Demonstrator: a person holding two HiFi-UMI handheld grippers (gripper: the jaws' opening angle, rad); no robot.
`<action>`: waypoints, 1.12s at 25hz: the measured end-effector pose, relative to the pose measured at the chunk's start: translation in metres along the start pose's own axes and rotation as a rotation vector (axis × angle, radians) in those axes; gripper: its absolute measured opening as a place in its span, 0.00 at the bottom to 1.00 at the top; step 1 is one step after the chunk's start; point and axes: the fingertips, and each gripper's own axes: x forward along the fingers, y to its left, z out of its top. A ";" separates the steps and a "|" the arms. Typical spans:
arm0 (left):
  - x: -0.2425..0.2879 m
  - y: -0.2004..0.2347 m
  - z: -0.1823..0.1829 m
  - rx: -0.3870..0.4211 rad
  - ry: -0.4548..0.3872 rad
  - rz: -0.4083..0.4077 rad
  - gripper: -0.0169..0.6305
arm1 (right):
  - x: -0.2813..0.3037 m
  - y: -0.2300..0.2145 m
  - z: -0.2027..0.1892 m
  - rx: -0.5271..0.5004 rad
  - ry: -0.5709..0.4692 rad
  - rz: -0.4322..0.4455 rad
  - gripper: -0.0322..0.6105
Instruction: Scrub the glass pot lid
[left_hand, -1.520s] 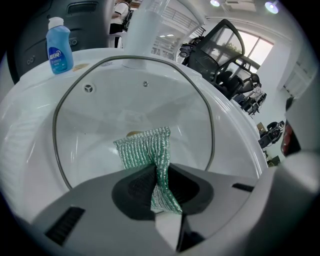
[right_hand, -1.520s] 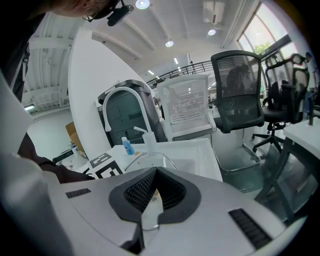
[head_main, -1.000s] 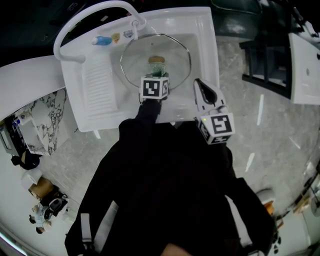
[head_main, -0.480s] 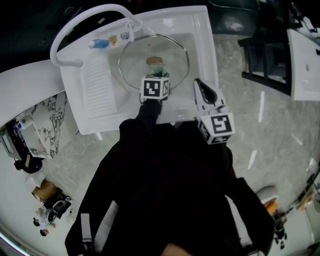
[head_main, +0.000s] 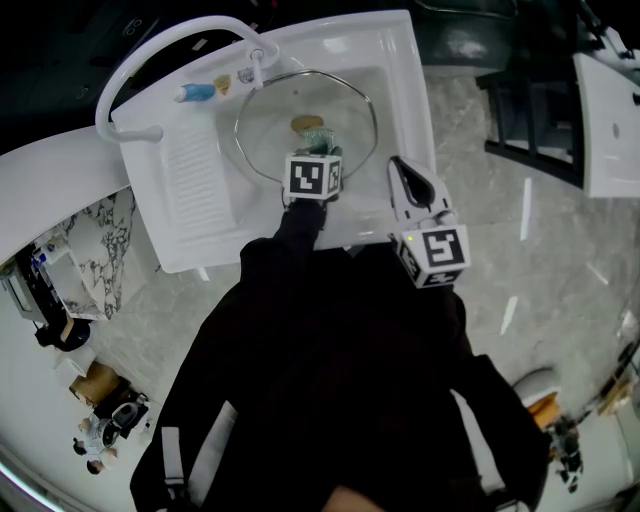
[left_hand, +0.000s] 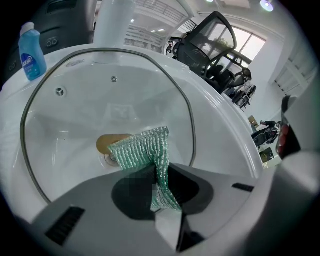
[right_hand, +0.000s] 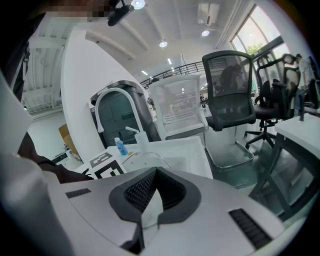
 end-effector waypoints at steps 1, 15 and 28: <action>0.001 -0.003 0.000 0.007 0.004 -0.006 0.13 | 0.000 0.000 0.000 0.003 0.000 -0.001 0.05; 0.013 -0.025 0.004 0.066 0.023 -0.035 0.13 | -0.004 -0.011 -0.001 0.024 -0.009 -0.027 0.05; 0.022 -0.044 0.008 0.103 0.037 -0.069 0.13 | -0.013 -0.020 -0.002 0.048 -0.012 -0.058 0.05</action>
